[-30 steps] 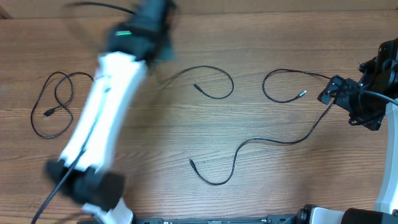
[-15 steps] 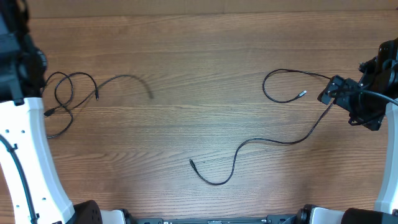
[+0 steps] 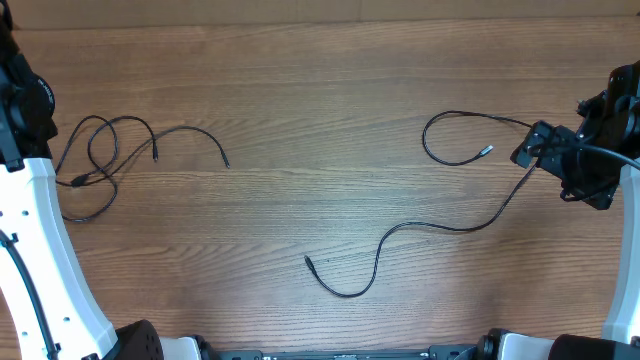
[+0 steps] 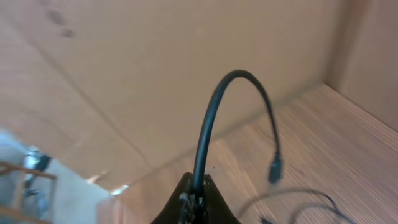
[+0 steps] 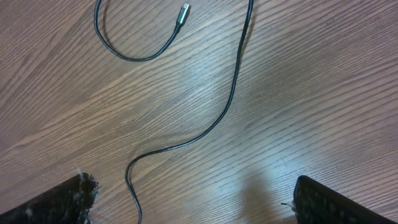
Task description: Untangle cables
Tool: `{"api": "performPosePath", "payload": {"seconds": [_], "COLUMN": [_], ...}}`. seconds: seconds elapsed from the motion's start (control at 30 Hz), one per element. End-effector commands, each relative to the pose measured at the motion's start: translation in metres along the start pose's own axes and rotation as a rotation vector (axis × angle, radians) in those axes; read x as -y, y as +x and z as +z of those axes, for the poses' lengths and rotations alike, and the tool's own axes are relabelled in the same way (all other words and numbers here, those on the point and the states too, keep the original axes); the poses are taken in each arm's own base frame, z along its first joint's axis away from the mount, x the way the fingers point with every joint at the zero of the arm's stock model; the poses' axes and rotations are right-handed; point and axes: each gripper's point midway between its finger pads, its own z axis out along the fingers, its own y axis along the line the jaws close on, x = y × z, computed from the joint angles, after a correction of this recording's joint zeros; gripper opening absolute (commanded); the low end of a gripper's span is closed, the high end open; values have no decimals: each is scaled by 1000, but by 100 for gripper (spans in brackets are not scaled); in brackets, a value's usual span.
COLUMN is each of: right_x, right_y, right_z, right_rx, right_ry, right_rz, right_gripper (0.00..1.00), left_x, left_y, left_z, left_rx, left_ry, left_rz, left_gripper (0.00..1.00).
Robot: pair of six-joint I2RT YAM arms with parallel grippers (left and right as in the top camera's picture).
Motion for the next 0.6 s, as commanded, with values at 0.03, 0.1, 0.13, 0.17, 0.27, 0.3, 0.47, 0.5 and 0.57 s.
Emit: {"api": "performPosePath", "payload": {"seconds": [0.03, 0.1, 0.13, 0.17, 0.27, 0.3, 0.47, 0.5, 0.57], "right_x": [-2, -3, -2, -2, -2, -2, -3, -3, -2], "right_y": [-5, -5, -5, -5, -5, -5, -5, -5, -5], "right_z": [-7, -7, -7, -7, -7, -7, -7, -7, -7], "right_rx": [31, 31, 31, 31, 31, 31, 31, 30, 30], "right_ry": [-13, -13, -13, -13, -13, -13, -13, -13, -13], "right_rz": [-9, -10, -9, -9, -9, -9, -9, -9, -9], "right_gripper": [100, 100, 100, 100, 100, 100, 100, 100, 100], "left_x": [-37, -42, -48, -56, -77, -80, -87, -85, -75], "left_y": [-13, -14, -16, -18, -27, -27, -26, -25, -26], "left_z": [-4, -5, -6, -8, -11, -10, -1, 2, 13], "left_rx": [67, 77, 90, 109, 153, 153, 135, 126, 98], "left_ry": [-201, -231, -265, -315, -419, -428, -427, -407, -317], "left_rz": [-39, -54, -70, -94, -150, -156, -164, -160, -134], "left_gripper": [4, 4, 4, 4, 4, 4, 4, 4, 4]}}
